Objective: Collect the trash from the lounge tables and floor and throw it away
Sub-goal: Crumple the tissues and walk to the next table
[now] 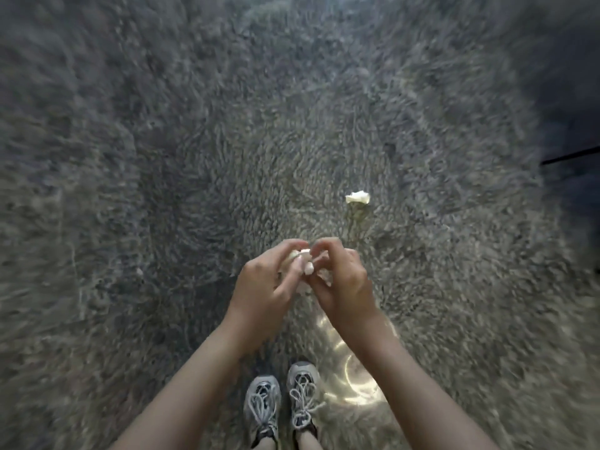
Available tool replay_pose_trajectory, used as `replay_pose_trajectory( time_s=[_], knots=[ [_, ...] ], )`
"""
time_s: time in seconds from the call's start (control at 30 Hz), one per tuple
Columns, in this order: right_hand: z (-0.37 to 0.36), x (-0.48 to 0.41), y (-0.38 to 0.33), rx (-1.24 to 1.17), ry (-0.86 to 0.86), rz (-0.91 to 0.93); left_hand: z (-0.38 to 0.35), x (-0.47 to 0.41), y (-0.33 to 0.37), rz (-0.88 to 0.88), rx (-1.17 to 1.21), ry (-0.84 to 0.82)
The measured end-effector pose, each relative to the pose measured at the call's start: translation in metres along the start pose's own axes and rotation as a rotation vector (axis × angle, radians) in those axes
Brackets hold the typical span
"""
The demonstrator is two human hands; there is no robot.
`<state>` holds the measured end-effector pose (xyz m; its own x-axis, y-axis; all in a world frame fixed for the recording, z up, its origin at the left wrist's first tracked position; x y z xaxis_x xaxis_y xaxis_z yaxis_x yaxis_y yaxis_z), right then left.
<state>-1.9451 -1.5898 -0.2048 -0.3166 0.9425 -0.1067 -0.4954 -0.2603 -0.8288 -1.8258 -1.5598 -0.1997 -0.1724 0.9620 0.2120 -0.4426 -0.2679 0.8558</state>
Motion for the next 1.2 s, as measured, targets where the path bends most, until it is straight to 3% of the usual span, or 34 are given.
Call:
replay_pose_trajectory(
  time_s=[0.2,0.37,0.5,0.73,0.93,1.2],
  knots=[
    [0.044,-0.063,0.01,0.008,0.058,-0.098,-0.004,-0.064,0.048,-0.121,-0.083,-0.01],
    [0.05,-0.122,0.052,0.192,0.145,-0.099,-0.024,-0.136,0.046,-0.135,-0.145,-0.011],
    [0.038,-0.17,0.099,0.253,0.05,-0.16,-0.029,-0.21,0.041,-0.121,-0.231,-0.038],
    [0.048,-0.232,0.194,0.389,-0.005,-0.434,-0.027,-0.328,0.037,-0.129,-0.326,-0.047],
    [0.023,-0.246,0.306,0.531,-0.054,-0.516,-0.084,-0.39,-0.031,-0.032,-0.29,-0.001],
    [-0.096,-0.211,0.483,0.617,-0.332,-0.638,-0.215,-0.428,-0.187,0.107,-0.265,-0.172]
  ],
)
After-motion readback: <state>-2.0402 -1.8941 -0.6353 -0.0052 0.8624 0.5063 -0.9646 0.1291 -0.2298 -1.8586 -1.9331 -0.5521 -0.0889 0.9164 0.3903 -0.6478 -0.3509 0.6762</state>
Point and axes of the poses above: each hand's wrist, its own x-axis away from the middle knuckle, its own z-axis out of the back of the hand, y = z × x, the point moved 5 cm from there along -x, towards the middle knuckle, and after that the axes turned 2 degrees about y, right-handed, at the moved point
